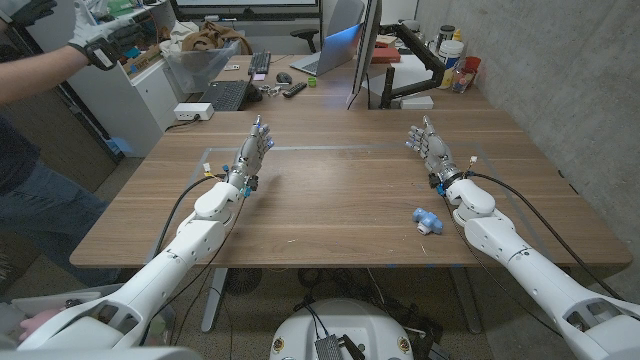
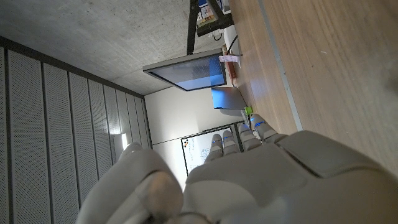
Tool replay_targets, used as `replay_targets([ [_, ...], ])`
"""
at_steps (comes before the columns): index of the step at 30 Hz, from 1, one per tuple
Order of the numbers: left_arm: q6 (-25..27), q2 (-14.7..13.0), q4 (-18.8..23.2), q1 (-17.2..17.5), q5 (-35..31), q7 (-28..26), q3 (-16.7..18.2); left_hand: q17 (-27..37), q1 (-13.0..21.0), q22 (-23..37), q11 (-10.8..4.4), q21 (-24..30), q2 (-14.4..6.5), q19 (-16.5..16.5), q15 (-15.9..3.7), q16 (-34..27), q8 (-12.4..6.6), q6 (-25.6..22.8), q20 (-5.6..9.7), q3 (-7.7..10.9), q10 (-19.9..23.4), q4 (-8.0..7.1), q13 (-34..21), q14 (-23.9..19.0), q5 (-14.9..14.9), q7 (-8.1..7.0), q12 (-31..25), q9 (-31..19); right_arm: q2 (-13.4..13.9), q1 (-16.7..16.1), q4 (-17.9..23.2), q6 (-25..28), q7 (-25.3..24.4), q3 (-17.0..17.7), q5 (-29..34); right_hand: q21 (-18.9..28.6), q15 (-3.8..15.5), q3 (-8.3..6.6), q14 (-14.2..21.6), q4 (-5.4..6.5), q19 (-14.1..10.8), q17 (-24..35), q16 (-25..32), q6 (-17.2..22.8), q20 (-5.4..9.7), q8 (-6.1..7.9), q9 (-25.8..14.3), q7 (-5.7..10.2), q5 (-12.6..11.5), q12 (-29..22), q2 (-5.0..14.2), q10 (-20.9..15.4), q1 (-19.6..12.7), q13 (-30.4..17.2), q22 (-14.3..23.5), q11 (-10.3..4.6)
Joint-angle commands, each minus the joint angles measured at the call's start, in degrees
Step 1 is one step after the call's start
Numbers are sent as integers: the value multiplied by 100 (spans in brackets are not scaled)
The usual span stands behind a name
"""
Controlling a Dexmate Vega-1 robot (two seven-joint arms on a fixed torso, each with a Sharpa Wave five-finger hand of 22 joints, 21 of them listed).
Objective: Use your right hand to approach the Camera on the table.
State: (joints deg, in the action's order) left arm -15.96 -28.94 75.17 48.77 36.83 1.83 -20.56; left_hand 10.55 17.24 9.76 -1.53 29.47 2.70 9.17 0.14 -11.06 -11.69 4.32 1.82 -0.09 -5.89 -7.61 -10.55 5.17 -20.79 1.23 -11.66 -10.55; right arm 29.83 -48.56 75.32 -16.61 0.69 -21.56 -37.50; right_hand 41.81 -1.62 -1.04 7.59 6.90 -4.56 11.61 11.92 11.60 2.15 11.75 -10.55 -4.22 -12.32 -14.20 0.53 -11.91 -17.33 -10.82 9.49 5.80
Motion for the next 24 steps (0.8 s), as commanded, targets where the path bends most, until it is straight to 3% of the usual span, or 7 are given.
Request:
replay_targets([
  [1, 148, 112, 118, 118, -174, 63, 192, 28, 62, 10, 1, 13, -17, 38, -1, -31, -24, 53, -7, -19, -61, -38, -28, 37, -31, 26, -21, -28, 109, -48, 77, -114, -208, -143, -92, 22, -20, 0, 61, 24, -58, 2, 42, 92, 174, 39, -29, 6, -45, -38, 4, -61, -59, -9, 16, 1],
  [24, 331, 104, 258, 193, -329, 199, 370, 24, 62, 12, 1, -63, -54, 47, 2, -22, -8, 51, -44, -49, -66, -29, -27, 50, -48, 11, -12, -28, 247, -37, 279, -301, -410, -355, -42, -65, -7, -4, 105, -8, -89, -26, 37, 151, 163, 37, -30, 14, -43, -36, 41, -125, -85, -4, 19, 15],
])
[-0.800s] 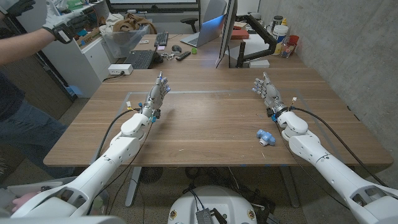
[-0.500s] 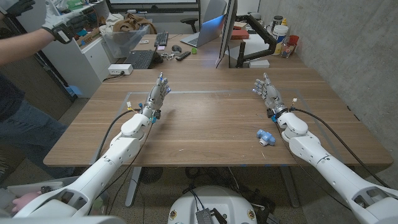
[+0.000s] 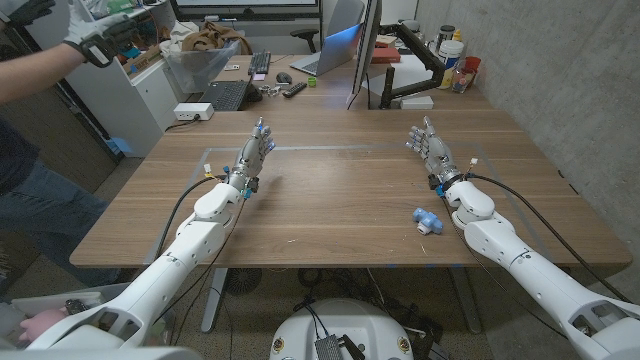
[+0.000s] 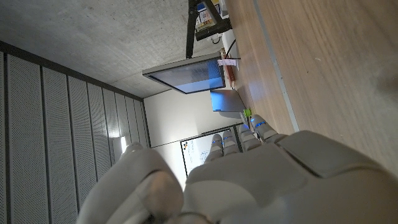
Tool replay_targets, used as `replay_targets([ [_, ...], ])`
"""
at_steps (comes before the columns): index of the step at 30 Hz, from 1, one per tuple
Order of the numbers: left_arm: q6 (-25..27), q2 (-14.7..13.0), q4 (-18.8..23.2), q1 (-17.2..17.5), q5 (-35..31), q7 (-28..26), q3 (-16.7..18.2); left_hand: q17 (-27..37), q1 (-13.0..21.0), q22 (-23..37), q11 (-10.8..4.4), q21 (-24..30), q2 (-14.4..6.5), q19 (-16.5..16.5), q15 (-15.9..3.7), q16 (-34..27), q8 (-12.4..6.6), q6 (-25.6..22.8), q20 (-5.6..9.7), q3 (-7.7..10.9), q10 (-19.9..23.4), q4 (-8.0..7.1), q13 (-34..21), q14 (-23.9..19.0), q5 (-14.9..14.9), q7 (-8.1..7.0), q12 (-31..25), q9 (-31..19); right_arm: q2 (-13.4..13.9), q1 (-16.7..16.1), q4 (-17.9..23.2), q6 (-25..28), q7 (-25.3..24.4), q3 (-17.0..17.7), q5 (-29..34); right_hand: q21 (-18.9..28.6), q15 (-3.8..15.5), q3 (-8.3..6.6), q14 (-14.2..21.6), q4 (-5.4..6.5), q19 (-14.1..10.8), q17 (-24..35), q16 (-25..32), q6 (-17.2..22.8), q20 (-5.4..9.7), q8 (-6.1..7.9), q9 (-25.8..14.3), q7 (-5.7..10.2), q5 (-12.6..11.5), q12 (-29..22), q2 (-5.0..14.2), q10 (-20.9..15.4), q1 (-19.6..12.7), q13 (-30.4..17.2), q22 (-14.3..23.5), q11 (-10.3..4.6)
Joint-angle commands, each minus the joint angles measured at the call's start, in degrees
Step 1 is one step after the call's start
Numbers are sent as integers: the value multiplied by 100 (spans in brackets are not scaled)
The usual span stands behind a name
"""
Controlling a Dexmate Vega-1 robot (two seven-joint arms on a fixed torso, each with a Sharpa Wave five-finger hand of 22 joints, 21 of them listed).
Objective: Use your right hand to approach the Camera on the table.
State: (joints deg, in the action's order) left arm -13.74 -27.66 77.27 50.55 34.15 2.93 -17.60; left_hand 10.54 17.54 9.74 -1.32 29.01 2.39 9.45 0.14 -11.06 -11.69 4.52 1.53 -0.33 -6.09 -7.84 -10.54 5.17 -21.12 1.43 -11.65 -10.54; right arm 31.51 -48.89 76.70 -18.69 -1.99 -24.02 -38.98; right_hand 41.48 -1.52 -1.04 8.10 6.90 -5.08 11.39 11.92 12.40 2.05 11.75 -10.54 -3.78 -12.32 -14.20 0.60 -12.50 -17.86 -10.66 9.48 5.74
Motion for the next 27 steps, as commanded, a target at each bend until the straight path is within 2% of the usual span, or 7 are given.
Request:
replay_targets([
  [1, 116, -26, 42, 8, -64, 101, 74, 25, 32, 13, -15, -18, -24, 18, 3, -22, -9, 30, -15, -24, -48, -6, -29, 51, -15, -9, -13, -29, 95, -4, 160, -95, -173, -120, 145, -35, -22, -5, 59, -10, -37, -5, 38, 76, 173, 37, -31, -37, -43, -38, 35, -71, -34, -19, 20, 24],
  [27, 183, -72, 39, -18, -123, 240, 89, 21, 45, 16, -13, -107, -70, 37, 5, -14, 3, 24, -57, -51, -53, 7, -28, 65, -30, -20, -6, -29, 252, -122, 226, -650, -300, -154, 571, -173, 38, -21, 214, -88, -114, -42, 51, 271, 153, 64, -32, 81, -35, -65, 79, -261, -126, -13, 23, -65],
])
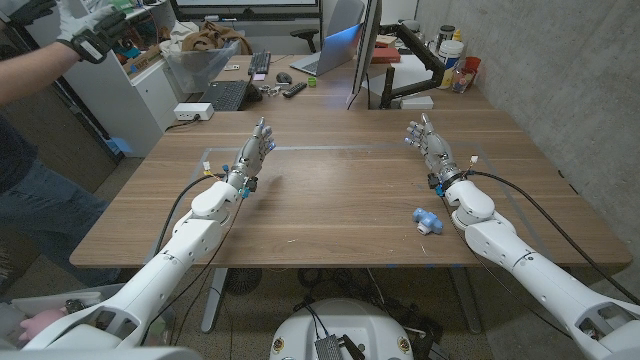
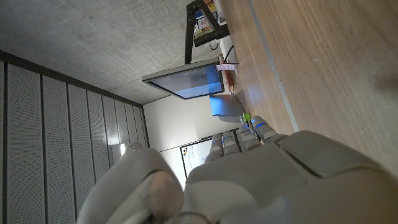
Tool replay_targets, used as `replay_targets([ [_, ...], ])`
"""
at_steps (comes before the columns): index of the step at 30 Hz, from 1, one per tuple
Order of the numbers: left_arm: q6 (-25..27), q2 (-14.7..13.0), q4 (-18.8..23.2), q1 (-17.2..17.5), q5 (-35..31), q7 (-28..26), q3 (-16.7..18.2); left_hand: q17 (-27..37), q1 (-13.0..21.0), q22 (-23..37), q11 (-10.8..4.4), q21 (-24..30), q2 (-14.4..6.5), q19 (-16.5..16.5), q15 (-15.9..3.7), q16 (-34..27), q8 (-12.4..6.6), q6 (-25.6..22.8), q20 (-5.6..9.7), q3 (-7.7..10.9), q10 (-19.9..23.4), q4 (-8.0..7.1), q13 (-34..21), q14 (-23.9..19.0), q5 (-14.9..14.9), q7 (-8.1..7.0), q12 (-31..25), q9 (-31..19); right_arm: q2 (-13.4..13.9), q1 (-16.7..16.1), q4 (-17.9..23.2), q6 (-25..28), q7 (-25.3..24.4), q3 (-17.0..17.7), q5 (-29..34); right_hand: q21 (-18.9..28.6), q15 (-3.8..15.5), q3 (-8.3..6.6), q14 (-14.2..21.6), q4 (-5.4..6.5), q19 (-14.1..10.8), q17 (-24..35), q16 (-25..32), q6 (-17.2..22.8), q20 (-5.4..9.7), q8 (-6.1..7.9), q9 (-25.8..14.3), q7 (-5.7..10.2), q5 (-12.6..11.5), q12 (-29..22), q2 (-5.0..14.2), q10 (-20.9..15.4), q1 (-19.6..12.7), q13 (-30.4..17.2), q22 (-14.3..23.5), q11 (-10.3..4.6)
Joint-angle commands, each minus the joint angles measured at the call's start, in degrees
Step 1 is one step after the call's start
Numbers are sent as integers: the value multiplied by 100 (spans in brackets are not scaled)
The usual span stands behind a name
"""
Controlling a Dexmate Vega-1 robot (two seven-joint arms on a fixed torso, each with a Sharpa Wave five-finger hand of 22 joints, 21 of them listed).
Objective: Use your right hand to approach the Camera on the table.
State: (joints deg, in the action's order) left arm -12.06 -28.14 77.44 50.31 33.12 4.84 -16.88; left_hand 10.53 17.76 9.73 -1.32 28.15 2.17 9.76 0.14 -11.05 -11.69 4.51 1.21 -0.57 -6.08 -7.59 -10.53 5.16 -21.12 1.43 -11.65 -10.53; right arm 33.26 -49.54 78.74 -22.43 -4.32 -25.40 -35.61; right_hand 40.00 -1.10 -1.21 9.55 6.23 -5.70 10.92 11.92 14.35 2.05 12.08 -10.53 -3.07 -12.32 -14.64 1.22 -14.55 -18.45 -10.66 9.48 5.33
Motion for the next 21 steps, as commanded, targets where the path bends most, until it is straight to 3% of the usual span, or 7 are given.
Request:
replay_targets([
  [1, 17, -30, 32, 12, -25, 45, 17, 22, 24, 17, -11, -25, -50, 6, 2, -14, 3, 23, -25, -28, -55, -17, -29, 67, -31, -19, -5, -30, 72, -59, 5, -320, -48, -14, 234, -30, 1, -5, 71, -26, -54, 4, 50, 85, 151, 33, -33, 17, -35, -21, 17, -64, -71, -13, 24, -31],
  [21, 98, -128, 244, 155, 3, -23, 85, 20, 35, 19, -8, -87, -81, 0, 0, -18, 5, 5, -49, -52, -57, -7, -29, 53, -40, -22, -2, -31, 239, -203, 92, -772, 141, 38, 384, -134, 52, -26, 99, -80, -73, -7, 28, 119, 160, 12, -36, 114, -36, 0, 55, -91, -147, -13, 25, -98],
])
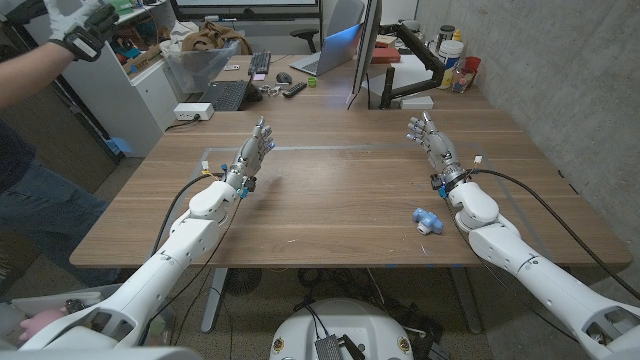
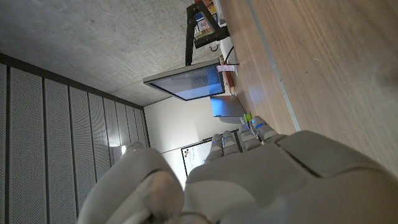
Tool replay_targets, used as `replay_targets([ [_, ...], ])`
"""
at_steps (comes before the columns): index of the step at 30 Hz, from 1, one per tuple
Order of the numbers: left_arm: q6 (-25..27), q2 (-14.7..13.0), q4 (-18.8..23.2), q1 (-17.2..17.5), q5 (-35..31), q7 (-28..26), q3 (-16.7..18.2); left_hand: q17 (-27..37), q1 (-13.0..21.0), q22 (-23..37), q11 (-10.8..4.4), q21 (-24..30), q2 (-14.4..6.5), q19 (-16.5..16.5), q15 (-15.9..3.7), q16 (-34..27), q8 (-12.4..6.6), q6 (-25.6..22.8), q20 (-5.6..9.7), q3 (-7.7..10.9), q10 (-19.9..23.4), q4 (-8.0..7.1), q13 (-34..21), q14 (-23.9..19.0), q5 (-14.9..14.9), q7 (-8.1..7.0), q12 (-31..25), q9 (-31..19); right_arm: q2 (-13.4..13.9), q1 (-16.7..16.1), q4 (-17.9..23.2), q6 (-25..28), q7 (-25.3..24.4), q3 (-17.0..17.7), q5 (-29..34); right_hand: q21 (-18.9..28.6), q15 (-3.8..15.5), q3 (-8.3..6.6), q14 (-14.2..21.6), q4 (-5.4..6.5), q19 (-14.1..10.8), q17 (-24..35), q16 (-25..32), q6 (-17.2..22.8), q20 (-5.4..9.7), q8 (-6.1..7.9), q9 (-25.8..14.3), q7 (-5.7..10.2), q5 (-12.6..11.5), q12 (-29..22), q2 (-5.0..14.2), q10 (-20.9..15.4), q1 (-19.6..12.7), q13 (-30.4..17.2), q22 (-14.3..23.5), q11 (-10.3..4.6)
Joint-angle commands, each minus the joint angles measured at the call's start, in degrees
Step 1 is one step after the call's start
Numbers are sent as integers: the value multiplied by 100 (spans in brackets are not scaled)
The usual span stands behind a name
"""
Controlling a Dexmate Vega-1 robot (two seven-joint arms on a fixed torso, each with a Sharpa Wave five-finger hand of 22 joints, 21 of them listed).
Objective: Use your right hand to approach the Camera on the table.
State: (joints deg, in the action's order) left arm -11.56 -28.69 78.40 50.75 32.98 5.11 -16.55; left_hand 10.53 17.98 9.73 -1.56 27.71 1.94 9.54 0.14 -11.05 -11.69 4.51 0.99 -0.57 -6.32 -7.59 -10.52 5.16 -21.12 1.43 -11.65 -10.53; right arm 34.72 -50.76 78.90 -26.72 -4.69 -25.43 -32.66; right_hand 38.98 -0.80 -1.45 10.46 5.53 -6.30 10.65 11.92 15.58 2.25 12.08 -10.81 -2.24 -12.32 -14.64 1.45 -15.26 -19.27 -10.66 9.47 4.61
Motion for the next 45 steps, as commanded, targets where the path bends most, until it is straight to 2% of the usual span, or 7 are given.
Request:
replay_targets([
  [1, 47, -71, 149, 113, 28, -39, 55, 20, 13, 20, 14, -45, -60, 20, 0, -17, 5, 5, -26, -53, -33, -7, -30, 55, -40, -20, -3, -31, 93, -88, 77, -354, 182, 44, 83, -37, 22, -4, 7, -11, -14, 20, 26, -4, 142, 11, -9, 31, -35, 1, 34, -20, -68, -12, 26, -34],
  [13, 88, -94, 211, 119, -18, -92, 36, 19, 18, 21, 28, -77, -74, 9, 1, -20, 0, -20, -26, -69, -19, -1, -30, 44, -44, -7, -7, -32, 97, -119, 0, -528, 317, 57, 49, -94, 24, -7, -5, -26, 2, 19, 10, 7, 135, 1, -10, 68, -33, 16, 50, -19, -84, -12, 26, -46],
  [15, 95, -102, 224, 117, -39, -112, 28, 15, 32, 20, 59, -88, -91, -110, 24, -39, -23, -105, 198, -91, 23, 10, -28, -26, -50, 44, -18, -32, 106, -126, -1, -546, 339, 59, 44, -135, 21, -12, -4, -39, 6, 18, 3, 115, 126, 32, -10, 217, -31, 24, 64, -28, -101, -11, 27, -40],
  [19, 115, -122, 246, 116, -51, -110, 13, 12, 42, 18, 61, -102, -97, -152, 14, -49, -36, -156, 258, -104, 85, 18, -27, -69, -53, 41, -38, -31, 156, -163, 66, -548, 288, 67, 121, -169, 15, -19, -30, -45, 27, 19, -12, 147, 116, 35, -10, 255, -30, 36, 85, -15, -111, -11, 28, -58],
  [34, 278, -239, 418, 135, -12, -87, 39, 12, 57, 21, 152, -208, -130, -91, 77, -19, -24, -180, 73, -139, 114, 28, -29, -21, -61, 46, -36, -32, 217, -338, 236, -661, 197, 137, 169, -247, 12, -111, -23, -93, 25, 15, -19, 146, 109, 8, -9, 262, -29, 54, 241, -26, -226, -8, 31, -65],
  [37, 296, -245, 426, 136, -8, -85, 39, 20, 61, 29, 224, -279, -164, -60, 188, -6, -21, -206, -198, -166, 156, 29, -32, 23, -68, 24, -43, -35, 242, -382, 280, -659, 154, 154, 198, -261, 15, -124, -24, -106, 31, 13, -22, 143, 98, 3, -9, 271, -26, 56, 257, -28, -249, -8, 31, -82],
  [45, 302, -257, 426, 136, -18, -81, 33, 22, 63, 31, 258, -298, -179, -70, 217, -6, -20, -217, -212, -176, 162, 29, -34, 30, -70, 13, -42, -36, 305, -490, 391, -718, 16, 187, 393, -296, 24, -148, -22, -144, 13, 8, -30, 146, 107, -8, -8, 276, -11, 66, 276, -33, -304, -8, 32, -82],
])
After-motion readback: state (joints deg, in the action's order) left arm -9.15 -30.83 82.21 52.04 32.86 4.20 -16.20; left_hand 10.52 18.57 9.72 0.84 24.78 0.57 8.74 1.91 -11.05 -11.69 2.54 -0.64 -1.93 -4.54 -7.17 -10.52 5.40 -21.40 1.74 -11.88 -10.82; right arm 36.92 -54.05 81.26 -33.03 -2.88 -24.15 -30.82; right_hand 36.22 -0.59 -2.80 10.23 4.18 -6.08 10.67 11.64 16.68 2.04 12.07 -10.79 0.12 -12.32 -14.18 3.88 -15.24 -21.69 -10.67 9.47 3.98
